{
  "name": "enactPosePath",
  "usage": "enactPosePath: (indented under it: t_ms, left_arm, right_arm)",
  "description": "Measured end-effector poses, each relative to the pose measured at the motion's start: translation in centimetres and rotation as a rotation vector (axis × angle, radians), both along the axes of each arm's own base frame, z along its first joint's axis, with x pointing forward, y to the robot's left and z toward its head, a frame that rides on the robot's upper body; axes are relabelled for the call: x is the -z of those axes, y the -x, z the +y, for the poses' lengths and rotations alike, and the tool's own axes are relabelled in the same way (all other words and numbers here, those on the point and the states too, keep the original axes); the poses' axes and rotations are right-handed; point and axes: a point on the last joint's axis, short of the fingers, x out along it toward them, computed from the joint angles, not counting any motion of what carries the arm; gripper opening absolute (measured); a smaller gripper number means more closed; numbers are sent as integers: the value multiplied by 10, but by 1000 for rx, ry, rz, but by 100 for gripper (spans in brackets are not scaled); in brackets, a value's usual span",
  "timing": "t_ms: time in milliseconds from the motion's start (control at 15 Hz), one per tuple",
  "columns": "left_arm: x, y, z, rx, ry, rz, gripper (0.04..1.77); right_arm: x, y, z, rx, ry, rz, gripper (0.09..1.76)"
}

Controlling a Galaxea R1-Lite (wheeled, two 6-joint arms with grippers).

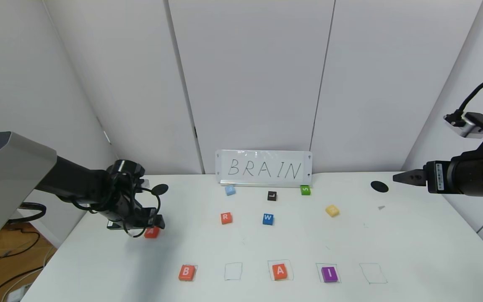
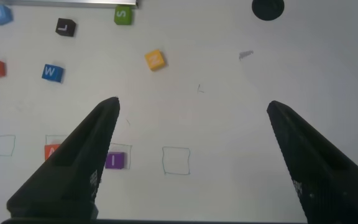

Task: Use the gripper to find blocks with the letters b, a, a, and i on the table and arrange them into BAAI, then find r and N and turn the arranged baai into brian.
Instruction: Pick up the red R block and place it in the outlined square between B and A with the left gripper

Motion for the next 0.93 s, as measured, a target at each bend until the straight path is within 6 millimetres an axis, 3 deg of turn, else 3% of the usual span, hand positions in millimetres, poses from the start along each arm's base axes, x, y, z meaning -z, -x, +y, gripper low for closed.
enactPosePath:
  t_ms: [533,933]
  left_arm:
    - [-32,10,-13,33,16,-13,169]
    - [-66,22,-50,61,50,17,170]
  right_arm:
    - [0,0,0,1,0,-1,171]
    - [0,1,0,-1,1,-1,171]
